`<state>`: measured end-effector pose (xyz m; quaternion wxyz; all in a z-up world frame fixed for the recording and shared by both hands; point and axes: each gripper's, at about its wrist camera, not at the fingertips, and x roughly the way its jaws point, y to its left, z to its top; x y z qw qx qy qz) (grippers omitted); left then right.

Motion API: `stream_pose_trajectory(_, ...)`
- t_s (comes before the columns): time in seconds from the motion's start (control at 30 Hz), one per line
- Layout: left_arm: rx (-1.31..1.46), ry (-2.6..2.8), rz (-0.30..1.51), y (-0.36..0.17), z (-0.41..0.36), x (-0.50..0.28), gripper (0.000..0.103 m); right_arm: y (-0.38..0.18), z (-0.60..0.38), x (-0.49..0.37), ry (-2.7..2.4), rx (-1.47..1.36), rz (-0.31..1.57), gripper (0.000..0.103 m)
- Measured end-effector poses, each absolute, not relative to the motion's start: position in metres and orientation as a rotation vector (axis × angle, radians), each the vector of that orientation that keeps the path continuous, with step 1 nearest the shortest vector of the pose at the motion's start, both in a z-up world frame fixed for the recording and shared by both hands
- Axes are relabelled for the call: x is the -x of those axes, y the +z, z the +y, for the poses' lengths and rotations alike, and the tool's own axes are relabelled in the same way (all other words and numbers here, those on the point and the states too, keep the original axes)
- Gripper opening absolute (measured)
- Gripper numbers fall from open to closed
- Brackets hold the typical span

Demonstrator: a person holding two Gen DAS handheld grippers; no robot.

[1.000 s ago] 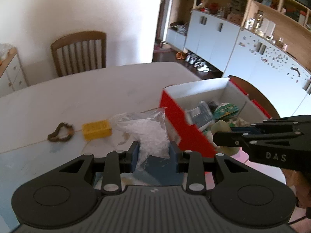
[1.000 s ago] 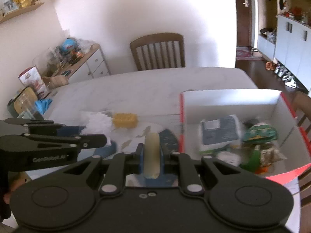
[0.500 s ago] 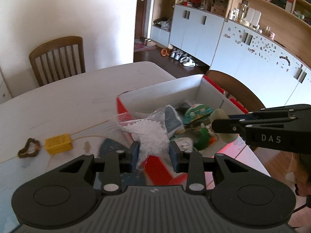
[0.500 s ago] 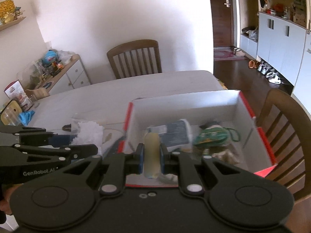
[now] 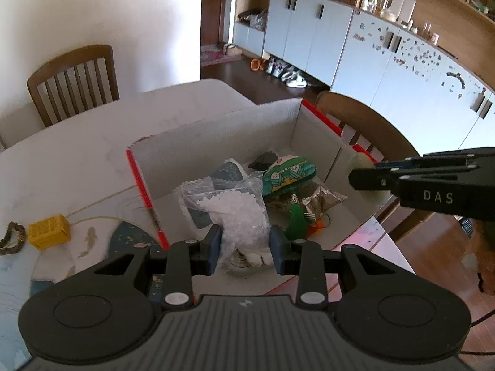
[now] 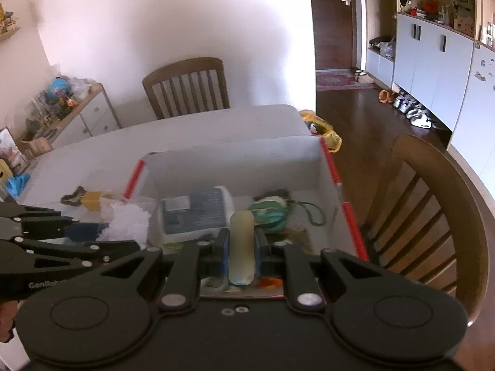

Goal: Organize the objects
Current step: 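Carry the white bag and cream cylinder over the red box with both grippers, then lower into the box and open the left gripper while the right releases the cylinder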

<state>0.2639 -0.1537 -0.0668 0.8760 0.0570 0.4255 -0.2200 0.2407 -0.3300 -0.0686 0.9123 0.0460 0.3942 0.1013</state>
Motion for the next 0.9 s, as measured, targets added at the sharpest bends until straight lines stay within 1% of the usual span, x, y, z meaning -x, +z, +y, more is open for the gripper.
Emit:
stream_pose_trajectory(0.53,-0.191,-0.439,0.995,-0.104,-0.198,-0.302,0.033,-0.115,-0.347,-0.284,0.208,-0.014,0.917,0.014)
stream_pose_trajectory(0.83,-0.240,-0.473,1.041,-0.118,-0.218,-0.320,0.033,-0.122,-0.348,-0.290,0.237,0.027,0.922,0.015)
stream_pose_trajectory(0.9,-0.258,-0.474,1.053,-0.123,-0.223,-0.324,0.033,-0.121,-0.348,-0.290,0.241,0.018,0.920,0.018)
